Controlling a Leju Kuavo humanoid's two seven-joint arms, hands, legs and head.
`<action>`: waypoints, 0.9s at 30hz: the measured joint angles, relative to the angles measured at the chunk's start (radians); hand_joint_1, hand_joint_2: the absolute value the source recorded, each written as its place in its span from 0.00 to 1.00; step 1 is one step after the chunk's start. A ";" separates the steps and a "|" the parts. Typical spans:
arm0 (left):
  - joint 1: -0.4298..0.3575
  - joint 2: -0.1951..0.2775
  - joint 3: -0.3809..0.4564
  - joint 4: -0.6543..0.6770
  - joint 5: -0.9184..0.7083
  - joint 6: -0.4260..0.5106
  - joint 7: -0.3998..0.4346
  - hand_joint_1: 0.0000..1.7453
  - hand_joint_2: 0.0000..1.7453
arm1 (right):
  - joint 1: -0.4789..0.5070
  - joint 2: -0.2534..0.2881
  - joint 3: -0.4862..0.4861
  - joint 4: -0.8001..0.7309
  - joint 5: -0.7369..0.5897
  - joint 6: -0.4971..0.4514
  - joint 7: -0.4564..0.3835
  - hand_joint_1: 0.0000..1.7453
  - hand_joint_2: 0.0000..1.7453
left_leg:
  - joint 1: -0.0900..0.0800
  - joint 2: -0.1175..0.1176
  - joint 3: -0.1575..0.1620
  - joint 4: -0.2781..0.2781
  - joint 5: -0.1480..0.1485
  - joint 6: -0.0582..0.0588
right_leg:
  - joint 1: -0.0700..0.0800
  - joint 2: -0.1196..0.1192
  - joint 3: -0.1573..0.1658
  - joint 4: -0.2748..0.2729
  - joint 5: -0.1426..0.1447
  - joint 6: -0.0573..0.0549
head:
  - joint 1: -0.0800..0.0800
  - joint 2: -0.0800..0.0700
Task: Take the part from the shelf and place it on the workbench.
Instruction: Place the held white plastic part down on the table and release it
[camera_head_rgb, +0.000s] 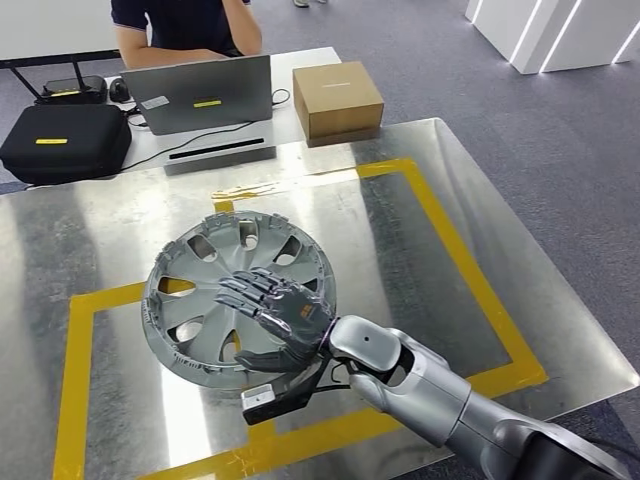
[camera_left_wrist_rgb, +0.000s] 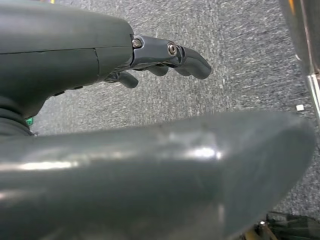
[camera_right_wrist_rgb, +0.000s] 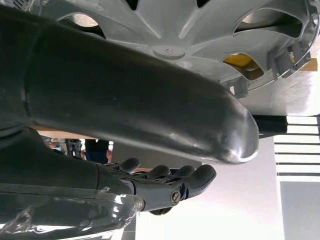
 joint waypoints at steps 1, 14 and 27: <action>0.000 0.000 0.000 0.000 0.000 0.000 0.004 0.00 0.00 | 0.000 0.000 0.001 0.001 -0.001 0.000 -0.001 0.00 0.00 | -0.001 0.000 0.000 0.001 0.000 0.000 | 0.000 0.000 0.000 -0.001 0.000 0.000 | 0.000 0.000; -0.002 0.004 0.003 0.000 0.005 -0.003 0.022 0.00 0.00 | 0.001 0.003 0.009 0.010 -0.027 -0.005 -0.005 0.00 0.00 | -0.008 0.004 0.024 -0.018 0.000 0.038 | -0.007 0.002 -0.115 0.236 -0.123 0.014 | 0.007 0.000; -0.001 -0.001 0.010 0.000 0.005 0.011 0.034 0.00 0.00 | 0.031 0.006 -0.028 0.029 -0.055 -0.037 0.001 0.00 0.00 | -0.008 0.003 -0.017 0.066 -0.067 -0.015 | 0.003 0.008 -0.052 0.025 0.040 -0.047 | 0.003 0.000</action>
